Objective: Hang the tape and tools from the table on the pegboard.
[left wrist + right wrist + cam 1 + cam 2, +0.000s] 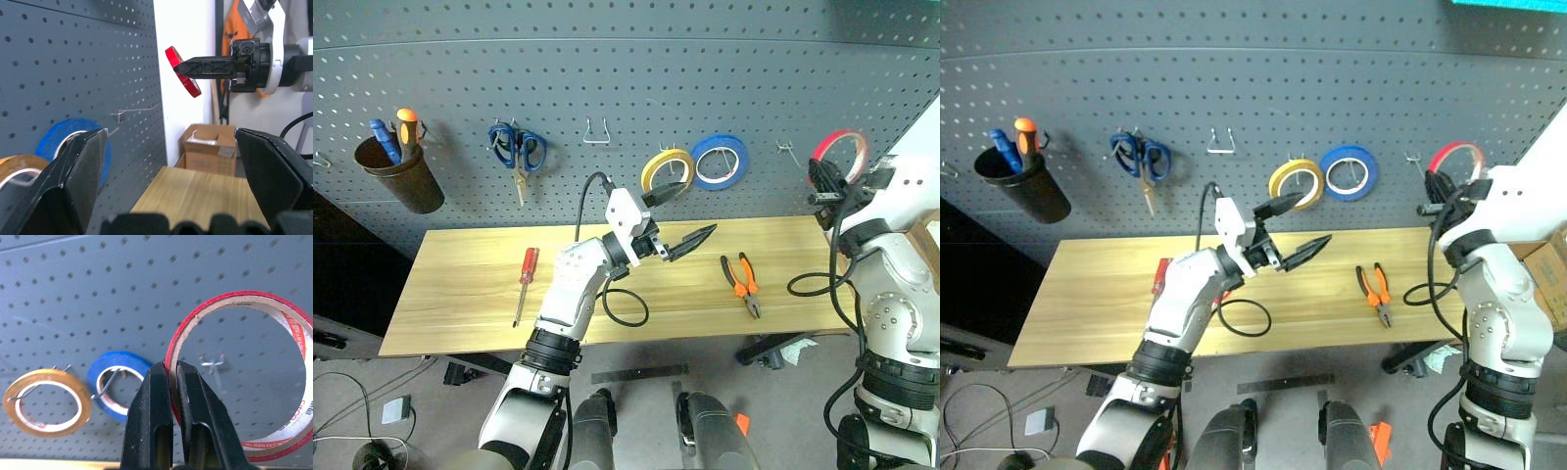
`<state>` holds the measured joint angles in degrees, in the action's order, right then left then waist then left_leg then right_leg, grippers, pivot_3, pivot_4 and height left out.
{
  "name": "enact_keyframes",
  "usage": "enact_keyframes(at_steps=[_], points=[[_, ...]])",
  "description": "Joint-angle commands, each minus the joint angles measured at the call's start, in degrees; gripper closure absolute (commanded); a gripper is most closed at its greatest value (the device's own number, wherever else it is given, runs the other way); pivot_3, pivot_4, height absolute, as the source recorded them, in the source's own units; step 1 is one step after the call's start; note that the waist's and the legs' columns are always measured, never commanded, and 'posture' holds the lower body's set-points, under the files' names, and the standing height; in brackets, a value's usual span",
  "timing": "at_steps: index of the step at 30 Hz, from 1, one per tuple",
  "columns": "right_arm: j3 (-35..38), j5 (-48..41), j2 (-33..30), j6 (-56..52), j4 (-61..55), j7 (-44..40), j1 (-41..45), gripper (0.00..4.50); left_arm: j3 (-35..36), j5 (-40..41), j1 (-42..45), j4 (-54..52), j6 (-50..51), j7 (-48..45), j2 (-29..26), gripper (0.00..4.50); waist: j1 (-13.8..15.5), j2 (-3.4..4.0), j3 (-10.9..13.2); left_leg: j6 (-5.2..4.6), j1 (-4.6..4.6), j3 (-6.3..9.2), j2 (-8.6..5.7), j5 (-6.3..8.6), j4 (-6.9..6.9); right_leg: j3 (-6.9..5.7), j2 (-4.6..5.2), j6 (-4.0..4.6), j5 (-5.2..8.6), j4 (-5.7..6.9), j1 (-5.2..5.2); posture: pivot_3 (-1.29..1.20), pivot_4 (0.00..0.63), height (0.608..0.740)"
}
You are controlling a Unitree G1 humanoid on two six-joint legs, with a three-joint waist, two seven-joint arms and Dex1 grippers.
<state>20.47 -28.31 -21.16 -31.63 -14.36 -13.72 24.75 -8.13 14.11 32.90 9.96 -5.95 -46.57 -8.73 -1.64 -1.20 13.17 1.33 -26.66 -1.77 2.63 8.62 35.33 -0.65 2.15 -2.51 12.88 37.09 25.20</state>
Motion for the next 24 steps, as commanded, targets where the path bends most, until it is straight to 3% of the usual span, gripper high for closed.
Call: enact_keyframes(at_steps=[1, 9, 24], points=[[-0.1, -0.4, -0.1, 2.0, 0.2, -1.0, 0.6, 4.48, -0.3, -0.7, -0.7, -1.9, -0.4, 0.4, -0.5, 0.04, 0.0, 0.00, -0.2, 0.00, 0.02, 0.00, 0.00, 0.00, 0.06, 0.01, 0.00, 0.02, -0.02, 0.03, -0.03, -0.01, 0.125, 0.740], [-3.8, 2.5, -1.0, 5.8, 10.9, -4.2, 4.2, 4.48, -1.3, -1.7, -0.3, -1.2, 0.3, 0.9, 0.0, 0.04, 0.1, 0.07, -0.7, -0.14, 0.00, 0.01, 0.06, -0.05, 0.57, 0.07, -0.08, -0.02, -0.41, 0.03, -0.19, 0.00, 0.122, 0.740], [-4.1, 6.1, -2.1, 15.5, 29.4, -10.2, 11.1, 4.48, -1.1, -1.8, -1.3, -3.5, 1.7, 1.7, -1.3, 0.04, 0.4, 0.09, -0.9, -0.53, 0.04, -0.01, 0.06, -0.30, 0.67, 0.13, -0.10, 0.03, -0.83, 0.03, -0.25, 0.04, 0.139, 0.740]])
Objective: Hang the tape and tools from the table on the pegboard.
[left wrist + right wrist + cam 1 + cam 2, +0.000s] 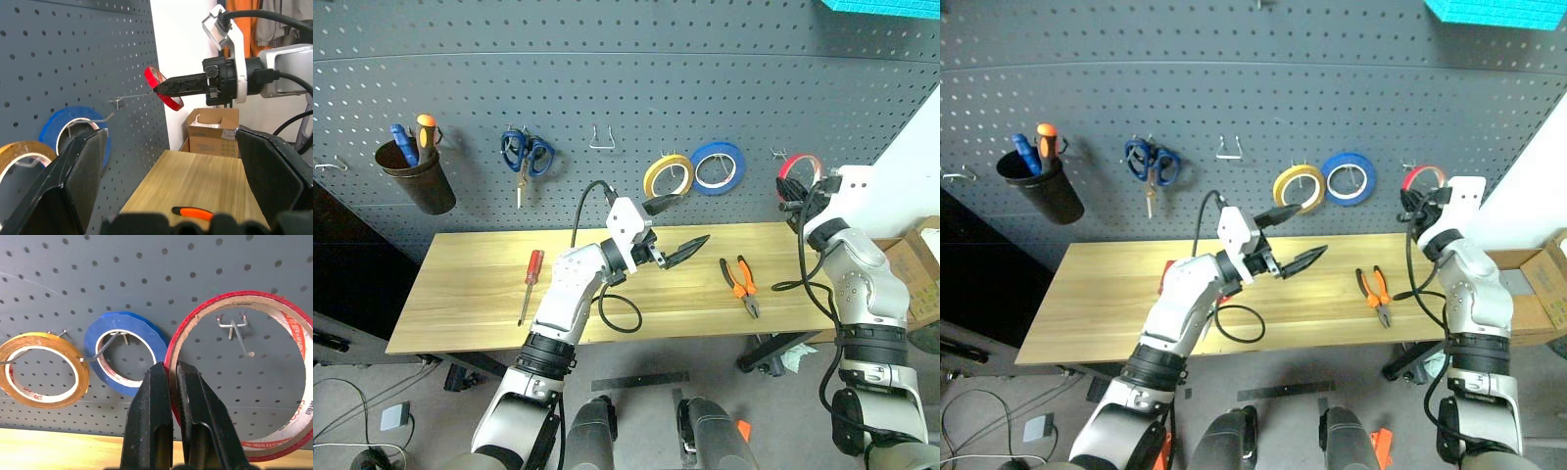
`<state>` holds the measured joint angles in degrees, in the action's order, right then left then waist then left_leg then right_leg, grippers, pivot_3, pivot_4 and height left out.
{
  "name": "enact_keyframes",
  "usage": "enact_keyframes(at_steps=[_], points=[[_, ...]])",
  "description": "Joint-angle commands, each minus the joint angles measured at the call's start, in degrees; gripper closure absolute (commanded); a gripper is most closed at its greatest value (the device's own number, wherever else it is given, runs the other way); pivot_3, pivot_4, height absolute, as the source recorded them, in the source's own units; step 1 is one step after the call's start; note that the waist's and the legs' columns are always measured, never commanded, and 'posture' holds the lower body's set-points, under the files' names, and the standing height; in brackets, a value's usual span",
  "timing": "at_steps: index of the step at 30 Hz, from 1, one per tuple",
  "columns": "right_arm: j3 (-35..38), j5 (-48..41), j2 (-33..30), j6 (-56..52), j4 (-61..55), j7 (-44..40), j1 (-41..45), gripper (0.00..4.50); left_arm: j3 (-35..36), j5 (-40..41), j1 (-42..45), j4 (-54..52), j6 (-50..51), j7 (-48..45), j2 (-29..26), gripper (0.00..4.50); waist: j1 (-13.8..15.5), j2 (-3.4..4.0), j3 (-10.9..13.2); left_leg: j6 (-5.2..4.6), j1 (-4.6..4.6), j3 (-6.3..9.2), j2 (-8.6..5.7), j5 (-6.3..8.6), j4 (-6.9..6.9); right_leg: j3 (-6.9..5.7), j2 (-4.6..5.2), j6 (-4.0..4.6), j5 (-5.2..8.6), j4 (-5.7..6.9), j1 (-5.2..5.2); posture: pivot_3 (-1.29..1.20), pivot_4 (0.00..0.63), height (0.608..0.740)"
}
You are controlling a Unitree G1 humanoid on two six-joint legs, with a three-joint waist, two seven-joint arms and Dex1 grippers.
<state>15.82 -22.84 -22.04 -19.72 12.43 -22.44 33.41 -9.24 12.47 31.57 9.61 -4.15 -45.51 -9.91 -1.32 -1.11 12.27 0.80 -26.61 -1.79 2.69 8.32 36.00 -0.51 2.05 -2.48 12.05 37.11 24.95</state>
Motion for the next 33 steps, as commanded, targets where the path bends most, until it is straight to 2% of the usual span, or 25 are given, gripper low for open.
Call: enact_keyframes(at_steps=[1, 12, 17, 22, 25, 30, 33], points=[[0.6, 0.7, -1.3, 4.2, 4.0, -2.0, 3.0, 4.48, 0.0, -0.1, 0.0, -3.2, -0.1, 0.7, -0.1, 0.04, 0.1, 0.00, 0.0, 0.00, 0.00, 0.00, 0.00, 0.00, 0.00, 0.00, 0.00, 0.00, 0.00, 0.00, 0.00, 0.04, 0.139, 0.740], [-0.7, 4.7, -1.9, 13.2, 26.1, -7.2, 13.5, 4.48, -0.2, -0.2, -0.3, -4.5, 0.9, 1.7, -0.5, 0.04, 0.8, 0.00, 0.0, -0.07, 0.05, -0.04, 0.00, -0.05, 0.00, 0.05, -0.01, 0.07, -0.13, 0.00, -0.02, 0.06, 0.149, 0.740], [-1.1, 7.0, -2.0, 17.8, 39.0, -7.4, 19.3, 4.48, -0.3, -0.5, -0.7, -5.5, 1.5, 2.2, -0.7, 0.04, 1.3, 0.00, 0.0, -0.08, 0.06, -0.05, 0.00, -0.05, -0.01, 0.06, -0.02, 0.14, -0.17, -0.01, -0.02, 0.08, 0.155, 0.740], [-0.8, 8.5, -2.6, 22.0, 45.1, -6.5, 21.7, 4.48, -0.4, -0.6, -1.0, -6.3, 2.0, 2.7, -1.0, 0.04, 1.5, 0.00, 0.0, -0.08, 0.05, -0.05, 0.00, -0.06, -0.02, 0.06, -0.02, 0.23, -0.23, -0.02, -0.04, 0.08, 0.159, 0.740], [-0.6, 8.8, -2.8, 23.2, 45.6, -6.2, 21.9, 3.91, -0.5, -0.7, -1.1, -6.4, 2.2, 2.9, -1.2, 0.04, 1.6, 0.01, 0.0, -0.08, 0.05, -0.05, 0.00, -0.06, -0.02, 0.06, -0.01, 0.26, -0.25, -0.03, -0.04, 0.08, 0.162, 0.740], [-1.1, 9.2, -3.2, 23.4, 42.4, -5.7, 19.9, 2.24, -0.6, -0.8, -1.0, -5.9, 2.0, 2.8, -1.0, 0.04, 1.6, 0.01, 0.0, -0.09, 0.06, -0.05, 0.00, -0.06, -0.01, 0.07, -0.01, 0.27, -0.25, 0.00, -0.04, 0.07, 0.164, 0.740], [-0.7, 8.1, -2.6, 21.1, 34.9, -4.7, 16.1, 1.24, -0.5, -0.9, -1.0, -5.1, 1.7, 2.6, -1.1, 0.04, 1.6, 0.01, 0.0, -0.09, 0.06, -0.05, 0.00, -0.06, -0.01, 0.07, -0.01, 0.27, -0.25, 0.00, -0.04, 0.06, 0.176, 0.740]])
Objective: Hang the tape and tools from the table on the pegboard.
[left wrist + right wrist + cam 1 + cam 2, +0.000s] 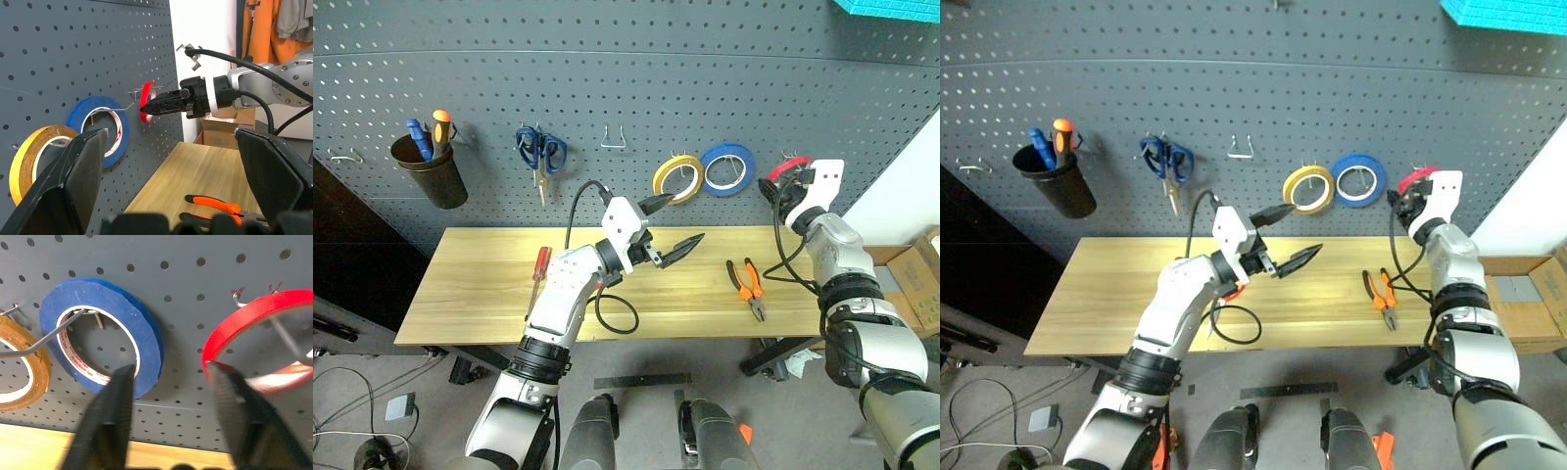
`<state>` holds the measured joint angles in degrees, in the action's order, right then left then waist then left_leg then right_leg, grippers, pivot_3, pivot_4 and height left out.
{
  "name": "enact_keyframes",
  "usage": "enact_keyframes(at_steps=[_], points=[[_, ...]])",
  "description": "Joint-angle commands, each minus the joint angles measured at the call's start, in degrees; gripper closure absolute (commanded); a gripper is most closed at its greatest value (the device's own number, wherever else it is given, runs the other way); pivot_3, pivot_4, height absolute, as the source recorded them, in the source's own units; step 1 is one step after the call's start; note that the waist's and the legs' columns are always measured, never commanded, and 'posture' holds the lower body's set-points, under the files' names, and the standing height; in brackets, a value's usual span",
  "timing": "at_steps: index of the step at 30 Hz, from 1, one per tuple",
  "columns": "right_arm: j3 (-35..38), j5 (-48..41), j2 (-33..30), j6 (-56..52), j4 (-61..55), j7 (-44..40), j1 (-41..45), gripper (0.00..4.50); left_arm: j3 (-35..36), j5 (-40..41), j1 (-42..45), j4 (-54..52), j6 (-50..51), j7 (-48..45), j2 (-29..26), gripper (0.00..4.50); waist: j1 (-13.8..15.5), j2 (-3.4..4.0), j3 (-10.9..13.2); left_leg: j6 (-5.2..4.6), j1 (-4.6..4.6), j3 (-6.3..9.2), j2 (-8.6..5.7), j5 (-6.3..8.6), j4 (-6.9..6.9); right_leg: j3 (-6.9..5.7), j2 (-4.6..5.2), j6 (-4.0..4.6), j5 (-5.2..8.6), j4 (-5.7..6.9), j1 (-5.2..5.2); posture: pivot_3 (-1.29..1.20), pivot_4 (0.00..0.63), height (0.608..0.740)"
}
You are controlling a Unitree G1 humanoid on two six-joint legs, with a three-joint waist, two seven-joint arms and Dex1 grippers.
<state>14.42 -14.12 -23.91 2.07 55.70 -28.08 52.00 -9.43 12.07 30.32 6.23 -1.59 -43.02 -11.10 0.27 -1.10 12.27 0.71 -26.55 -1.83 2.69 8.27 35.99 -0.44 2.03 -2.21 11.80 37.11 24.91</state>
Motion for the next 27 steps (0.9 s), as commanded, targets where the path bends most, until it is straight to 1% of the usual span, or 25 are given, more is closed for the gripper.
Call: enact_keyframes(at_steps=[1, 3, 7, 10, 13, 16, 19, 20, 22, 24, 27], points=[[0.5, -0.9, -0.5, -2.0, -12.0, 1.2, -4.5, 0.86, -0.3, -0.6, 0.2, -1.5, -1.0, 0.1, -0.1, 0.04, 0.0, 0.00, 0.0, 0.00, 0.00, 0.00, 0.00, 0.00, -0.01, 0.00, 0.00, 0.00, 0.00, -0.01, 0.00, 0.06, 0.176, 0.740], [0.2, -1.6, -0.1, -5.0, -18.8, 1.8, -7.9, 0.23, -0.2, -0.6, 0.0, -1.4, -1.0, 0.0, -0.3, 0.04, 0.1, 0.00, 0.0, 0.00, -0.01, 0.01, 0.00, 0.00, -0.02, -0.01, 0.00, 0.00, 0.01, -0.03, 0.00, 0.06, 0.183, 0.740], [-0.3, -5.3, 1.1, -16.3, -39.3, 3.1, -18.3, 0.23, 0.1, -0.9, -1.4, -1.5, -0.4, -0.4, -1.5, 0.04, 0.2, 0.01, 0.0, 0.00, 0.00, 0.01, 0.03, 0.00, -0.03, 0.00, 0.01, -0.01, 0.02, -0.02, 0.00, 0.06, 0.198, 0.740], [-2.2, -8.0, 2.0, -25.2, -53.8, 4.3, -26.2, 0.23, -0.2, -1.0, -2.5, -0.2, 0.4, -1.6, -3.0, 0.04, 0.2, 0.05, 0.0, 0.00, 0.01, 0.02, 0.07, 0.00, -0.03, -0.01, 0.00, -0.09, 0.10, 0.02, 0.02, 0.05, 0.220, 0.740], [-3.7, -10.4, 3.3, -32.7, -64.3, 6.3, -32.9, 0.23, -0.2, -1.2, -3.3, 0.8, 1.6, -1.5, -3.7, 0.04, 0.1, 0.04, 0.1, 0.00, 0.07, 0.02, 0.11, 0.00, -0.02, -0.01, 0.00, 0.23, 0.35, 0.04, 0.00, 0.04, 0.228, 0.740], [-4.1, -10.0, 3.7, -37.2, -67.1, 9.1, -35.7, 0.23, 0.0, -0.8, -4.7, -0.4, 4.3, -2.1, -5.1, 0.04, 0.1, 0.04, 0.1, 0.00, 0.12, 0.03, 0.13, 0.00, -0.01, -0.01, 0.02, 0.31, 0.32, 0.05, -0.01, 0.04, 0.246, 0.740], [-5.4, -7.1, 3.1, -41.1, -66.0, 12.4, -35.8, 0.23, 1.4, 1.4, -5.9, -1.8, 8.8, -5.0, -8.6, 0.04, -0.1, 0.06, 0.2, 0.01, 0.16, 0.01, 0.13, 0.01, -0.01, -0.02, 0.12, 0.38, 0.28, 0.01, 0.00, 0.04, 0.262, 0.740], [-5.6, -6.5, 3.1, -42.0, -65.6, 13.3, -35.7, 0.23, 2.0, 2.3, -6.3, -2.4, 10.2, -6.2, -10.0, 0.04, -0.2, 0.06, 0.3, 0.01, 0.17, 0.02, 0.13, 0.01, -0.01, -0.03, 0.14, 0.39, 0.28, 0.00, 0.00, 0.04, 0.280, 0.740], [-5.4, -6.2, 3.6, -44.1, -64.9, 14.7, -35.2, 0.23, 3.0, 3.4, -7.0, -3.5, 12.1, -7.0, -11.9, 0.04, -0.2, 0.08, 0.9, 0.01, 0.19, 0.09, 0.21, 0.01, -0.05, -0.07, 0.17, 0.46, 0.25, 0.00, 0.06, 0.05, 0.296, 0.740], [-5.9, -5.0, 3.5, -45.9, -63.5, 15.8, -34.4, 0.23, 3.5, 4.8, -8.8, -6.6, 14.7, -7.7, -13.6, 0.04, -0.2, 0.13, 1.7, 0.01, 0.20, 0.08, 0.72, 0.01, -0.08, -0.11, 0.18, 0.54, 0.21, -0.04, 0.10, 0.05, 0.335, 0.740], [-5.9, -4.6, 3.7, -47.6, -61.7, 16.1, -33.0, 0.23, 3.6, 6.0, -12.1, -11.5, 18.2, -8.7, -16.1, 0.04, -0.2, 0.20, 3.4, 0.01, 0.17, 0.00, 0.84, 0.01, -0.08, -0.09, 0.19, 0.56, 0.20, -0.06, 0.18, 0.07, 0.378, 0.740]])
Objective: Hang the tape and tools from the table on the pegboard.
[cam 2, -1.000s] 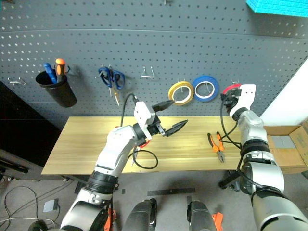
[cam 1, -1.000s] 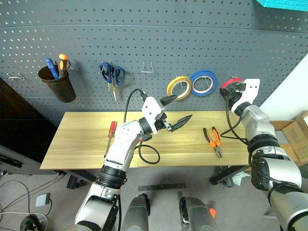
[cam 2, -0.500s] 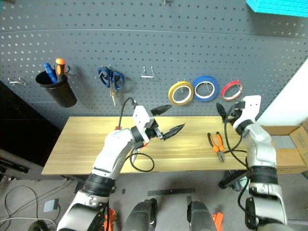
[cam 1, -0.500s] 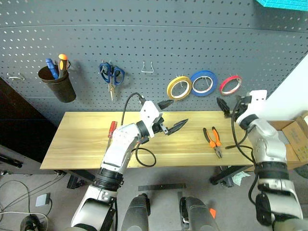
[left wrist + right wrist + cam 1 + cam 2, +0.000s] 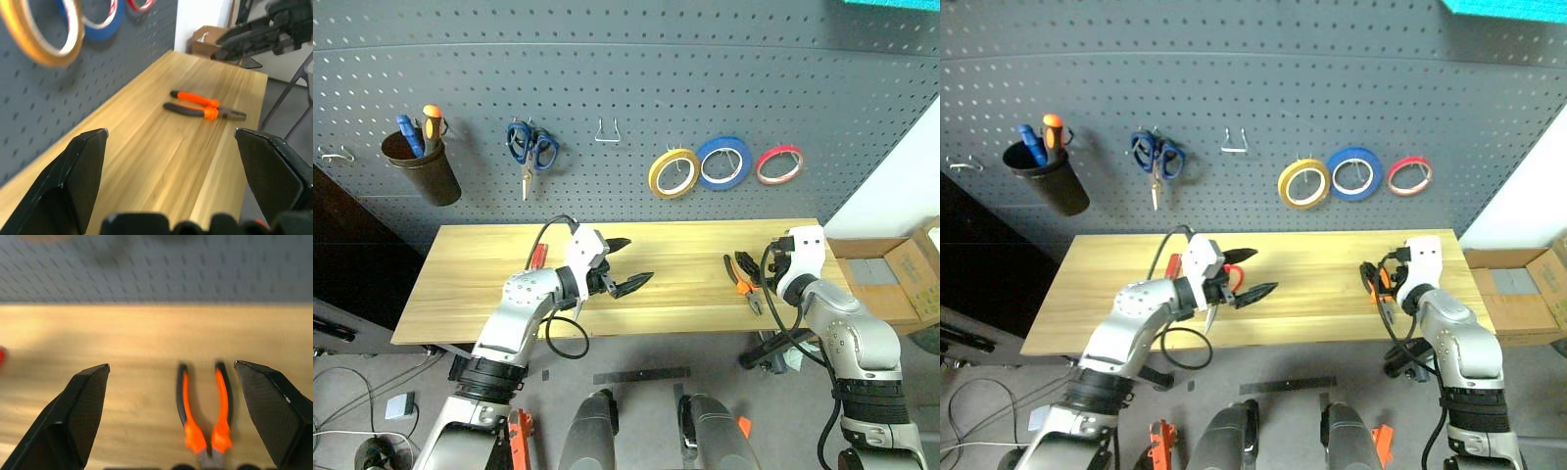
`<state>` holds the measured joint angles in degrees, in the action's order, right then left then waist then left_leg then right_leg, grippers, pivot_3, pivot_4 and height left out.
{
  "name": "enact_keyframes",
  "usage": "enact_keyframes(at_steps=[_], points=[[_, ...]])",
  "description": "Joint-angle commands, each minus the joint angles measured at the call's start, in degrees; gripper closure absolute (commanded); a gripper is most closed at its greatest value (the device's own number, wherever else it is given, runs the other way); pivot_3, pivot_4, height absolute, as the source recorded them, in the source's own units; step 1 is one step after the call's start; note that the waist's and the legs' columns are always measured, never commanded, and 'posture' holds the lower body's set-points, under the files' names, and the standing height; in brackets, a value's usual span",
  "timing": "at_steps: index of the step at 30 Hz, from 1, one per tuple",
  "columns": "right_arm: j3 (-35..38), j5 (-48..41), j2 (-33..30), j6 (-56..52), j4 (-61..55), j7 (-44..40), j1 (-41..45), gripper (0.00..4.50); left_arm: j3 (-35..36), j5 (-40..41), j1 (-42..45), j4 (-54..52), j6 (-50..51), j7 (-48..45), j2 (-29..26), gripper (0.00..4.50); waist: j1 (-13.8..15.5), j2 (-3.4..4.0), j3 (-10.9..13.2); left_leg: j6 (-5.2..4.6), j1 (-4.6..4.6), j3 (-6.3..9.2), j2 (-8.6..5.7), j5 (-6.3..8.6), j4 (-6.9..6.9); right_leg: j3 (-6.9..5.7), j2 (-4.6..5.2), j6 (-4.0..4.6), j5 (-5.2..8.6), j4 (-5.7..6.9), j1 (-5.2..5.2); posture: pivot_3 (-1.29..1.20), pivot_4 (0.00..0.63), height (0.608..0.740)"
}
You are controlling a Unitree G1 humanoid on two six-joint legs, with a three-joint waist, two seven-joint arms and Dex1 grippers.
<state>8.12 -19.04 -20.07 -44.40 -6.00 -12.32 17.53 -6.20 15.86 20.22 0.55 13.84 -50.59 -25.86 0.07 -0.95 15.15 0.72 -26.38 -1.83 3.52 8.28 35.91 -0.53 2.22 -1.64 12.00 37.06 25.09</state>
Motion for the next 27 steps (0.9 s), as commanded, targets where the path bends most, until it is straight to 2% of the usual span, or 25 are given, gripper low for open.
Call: enact_keyframes(at_steps=[1, 9, 14, 19, 20, 27], points=[[0.5, 0.2, 0.1, -1.5, 0.9, 0.5, 2.3, 0.23, 0.7, 2.7, -3.0, -7.4, 4.1, -1.1, -2.0, 0.04, 0.0, 0.08, 1.2, 0.00, -0.04, -0.03, 0.02, 0.00, 0.00, 0.02, 0.00, 0.00, 0.00, 0.00, 0.06, 0.08, 0.397, 0.740], [-0.5, 2.6, -2.4, -4.0, 8.4, -0.1, 7.9, 0.23, 3.1, 7.3, -6.7, -17.7, 12.7, -0.2, -5.8, 0.04, 0.5, 0.15, 5.9, -0.01, -0.52, -0.12, 0.06, -0.01, -0.24, 0.05, -0.11, 0.06, 0.21, 0.04, 0.62, 0.12, 0.491, 0.740], [0.0, 4.3, -5.2, -5.8, 11.6, -0.3, 9.6, 0.23, 3.0, 8.7, -8.2, -21.4, 15.4, 0.8, -6.2, 0.04, 1.3, 0.11, 8.2, -0.01, -0.58, -0.20, -0.02, 0.00, -0.54, 0.12, -0.09, -0.11, 0.34, 0.00, 0.76, 0.12, 0.518, 0.740], [1.2, 3.1, -7.0, -9.6, 10.3, -2.2, 10.0, 0.23, 2.3, 9.2, -10.4, -23.7, 16.5, 2.1, -5.9, 0.04, 1.3, 0.07, 9.4, 0.01, -0.58, -0.24, -0.06, -0.01, -0.91, 0.10, -0.07, -0.41, 0.41, 0.03, 0.93, 0.12, 0.533, 0.740], [1.5, 2.8, -7.1, -10.6, 9.5, -2.3, 9.9, 0.11, 2.3, 9.4, -10.6, -24.0, 16.7, 2.2, -6.0, 0.04, 1.3, 0.08, 9.5, 0.01, -0.58, -0.24, -0.05, -0.01, -0.96, 0.07, -0.07, -0.41, 0.43, 0.03, 0.95, 0.12, 0.533, 0.740], [1.3, 2.0, -6.5, -14.8, 7.6, -2.6, 10.9, 0.11, 2.3, 9.9, -10.8, -24.5, 17.2, 2.7, -6.2, 0.04, 1.2, 0.11, 9.7, 0.04, -0.59, -0.28, -0.01, 0.00, -1.07, 0.10, -0.09, -0.43, 0.50, 0.02, 1.05, 0.11, 0.529, 0.740]])
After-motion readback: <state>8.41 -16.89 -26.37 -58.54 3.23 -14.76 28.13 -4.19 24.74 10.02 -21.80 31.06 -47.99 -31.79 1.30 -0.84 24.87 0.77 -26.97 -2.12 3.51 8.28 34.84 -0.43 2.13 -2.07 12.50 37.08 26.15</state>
